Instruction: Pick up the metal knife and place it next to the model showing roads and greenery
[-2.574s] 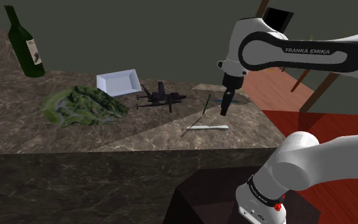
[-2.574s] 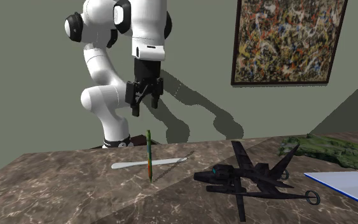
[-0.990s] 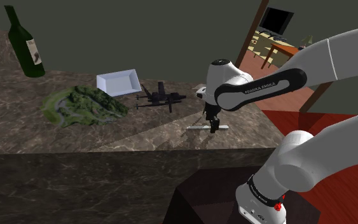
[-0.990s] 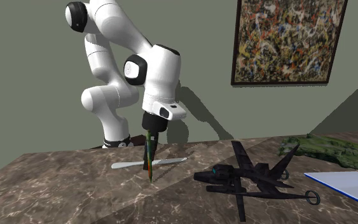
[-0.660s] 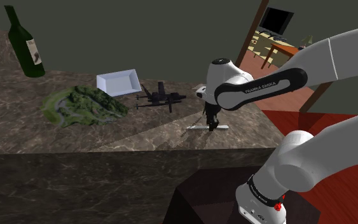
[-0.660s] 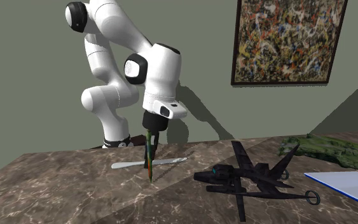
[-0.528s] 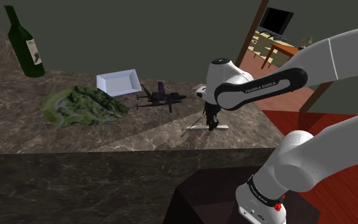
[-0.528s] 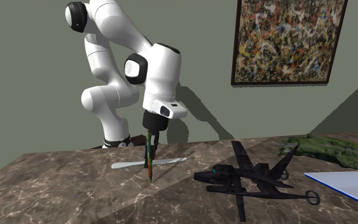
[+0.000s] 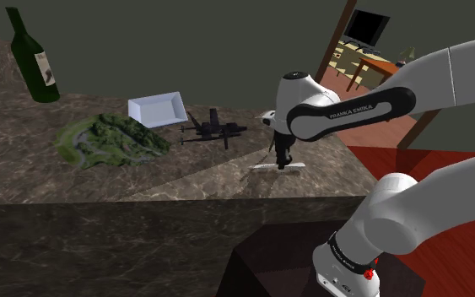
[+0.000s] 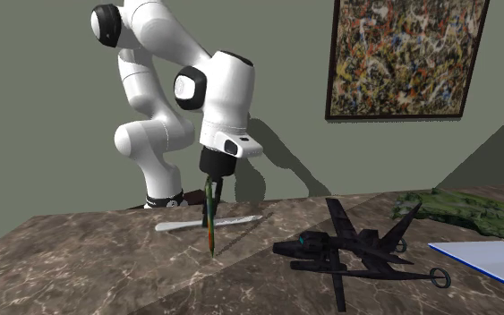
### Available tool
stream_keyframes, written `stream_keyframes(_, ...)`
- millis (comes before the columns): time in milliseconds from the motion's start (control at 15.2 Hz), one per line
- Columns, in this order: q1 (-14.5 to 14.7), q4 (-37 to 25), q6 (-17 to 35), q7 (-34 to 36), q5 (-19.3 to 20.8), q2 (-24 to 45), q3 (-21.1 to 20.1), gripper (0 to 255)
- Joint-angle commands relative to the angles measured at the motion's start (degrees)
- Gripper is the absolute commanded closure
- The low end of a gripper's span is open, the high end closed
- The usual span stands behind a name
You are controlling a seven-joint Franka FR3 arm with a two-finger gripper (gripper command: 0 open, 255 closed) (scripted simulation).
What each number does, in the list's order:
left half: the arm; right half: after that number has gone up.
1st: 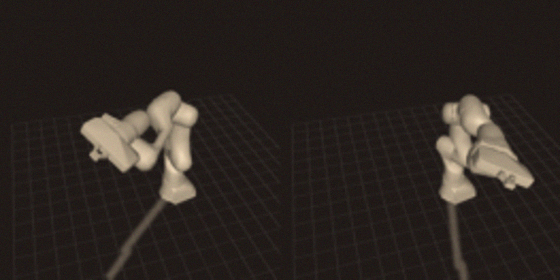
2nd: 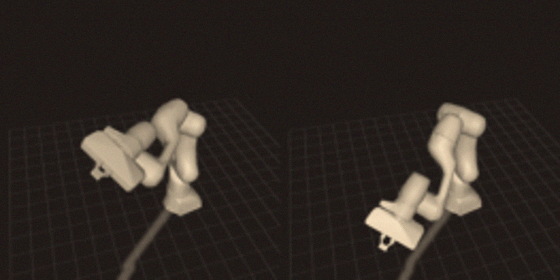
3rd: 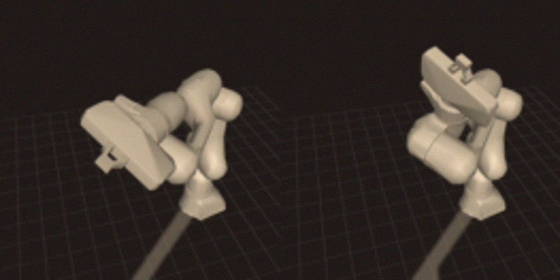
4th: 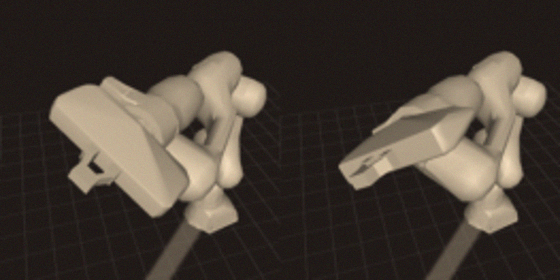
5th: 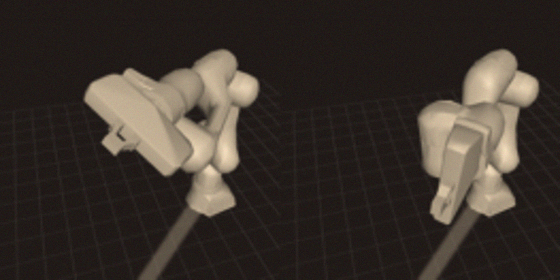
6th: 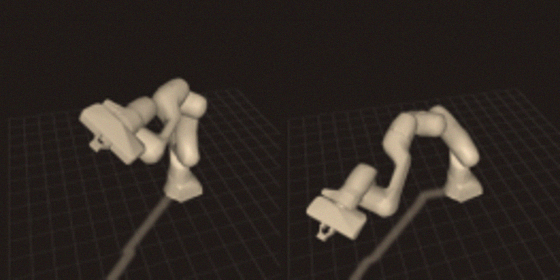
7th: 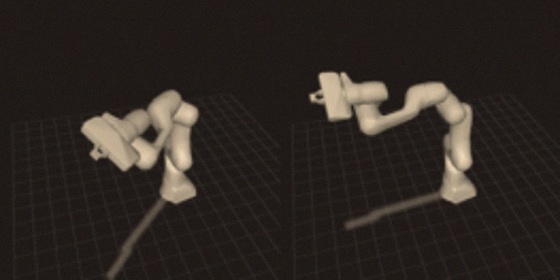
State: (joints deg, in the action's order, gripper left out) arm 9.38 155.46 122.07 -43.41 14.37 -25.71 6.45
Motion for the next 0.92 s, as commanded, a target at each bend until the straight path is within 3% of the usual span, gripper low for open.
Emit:
stream_keyframes(0, 0.06, -1.02, -2.02, -0.38, -0.25, -0.98, -0.06, 255)
stream_keyframes(858, 0.45, -7.7, -13.64, -2.13, -1.57, -6.02, -0.8, 255)
